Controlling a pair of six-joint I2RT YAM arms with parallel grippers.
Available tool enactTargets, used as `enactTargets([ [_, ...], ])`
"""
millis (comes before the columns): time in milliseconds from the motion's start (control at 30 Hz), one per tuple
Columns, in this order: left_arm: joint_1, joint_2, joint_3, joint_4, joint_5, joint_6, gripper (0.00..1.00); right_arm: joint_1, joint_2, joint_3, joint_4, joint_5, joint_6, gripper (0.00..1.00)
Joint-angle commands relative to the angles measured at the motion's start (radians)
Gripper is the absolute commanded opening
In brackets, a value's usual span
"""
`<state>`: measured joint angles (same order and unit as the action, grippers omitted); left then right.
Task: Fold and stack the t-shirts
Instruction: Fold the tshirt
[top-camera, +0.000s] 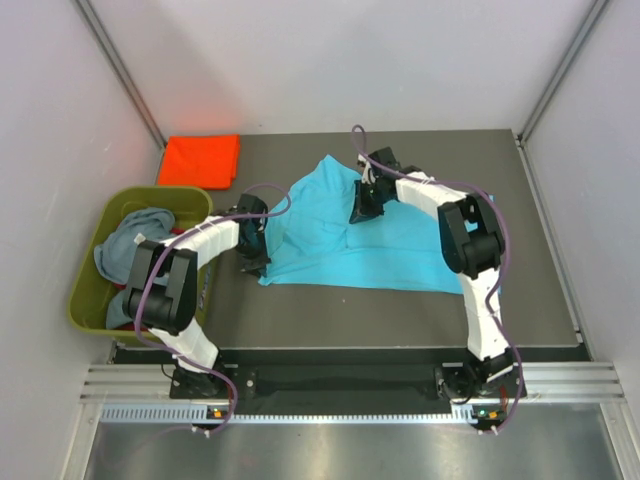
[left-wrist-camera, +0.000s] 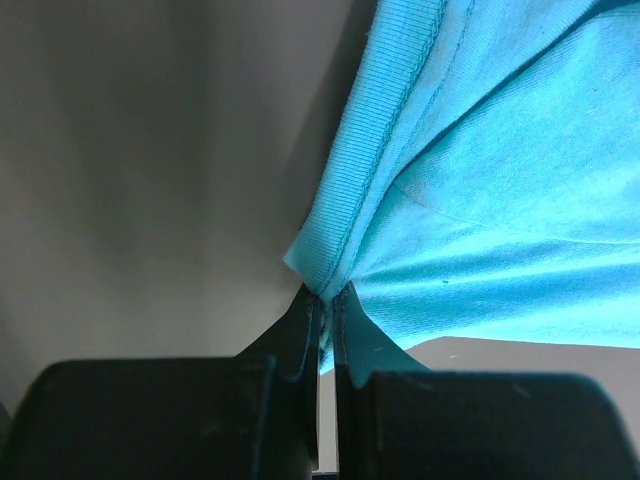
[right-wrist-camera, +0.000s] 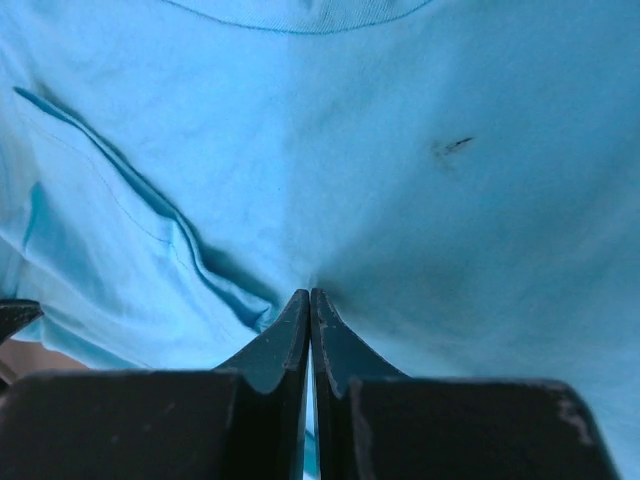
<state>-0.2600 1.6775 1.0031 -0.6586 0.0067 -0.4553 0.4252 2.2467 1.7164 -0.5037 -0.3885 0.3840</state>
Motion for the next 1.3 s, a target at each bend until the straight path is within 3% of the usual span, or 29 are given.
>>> enactTargets([
  [0, 0.015, -0.024, -0.027, -0.038, -0.045, 0.023, 0.00, 0.015, -0.081, 0.031, 0.010, 0.053, -0.043, 0.01],
  [67, 0.015, -0.030, -0.031, -0.029, -0.031, 0.023, 0.00, 0.029, -0.070, 0.067, -0.012, 0.042, -0.086, 0.08],
  [100, 0.015, -0.036, -0.032, -0.026, -0.027, 0.024, 0.00, 0.036, -0.064, 0.118, -0.031, 0.040, -0.097, 0.22],
  [200, 0.015, -0.042, -0.026, -0.026, -0.016, 0.026, 0.01, 0.070, -0.010, 0.233, -0.045, 0.010, -0.119, 0.34],
  [300, 0.015, -0.045, -0.021, -0.024, -0.013, 0.027, 0.01, 0.113, 0.057, 0.354, -0.041, -0.006, -0.120, 0.39],
  [733, 0.015, -0.081, -0.040, 0.019, 0.039, 0.004, 0.01, 0.233, 0.251, 0.566, 0.083, 0.052, -0.025, 0.40],
  [1067, 0.015, -0.071, -0.038, 0.042, 0.047, -0.008, 0.01, 0.285, 0.272, 0.575, 0.048, 0.183, -0.106, 0.39],
  [1267, 0.015, -0.064, -0.034, 0.048, 0.045, -0.011, 0.01, 0.299, 0.287, 0.574, 0.021, 0.192, -0.138, 0.32],
])
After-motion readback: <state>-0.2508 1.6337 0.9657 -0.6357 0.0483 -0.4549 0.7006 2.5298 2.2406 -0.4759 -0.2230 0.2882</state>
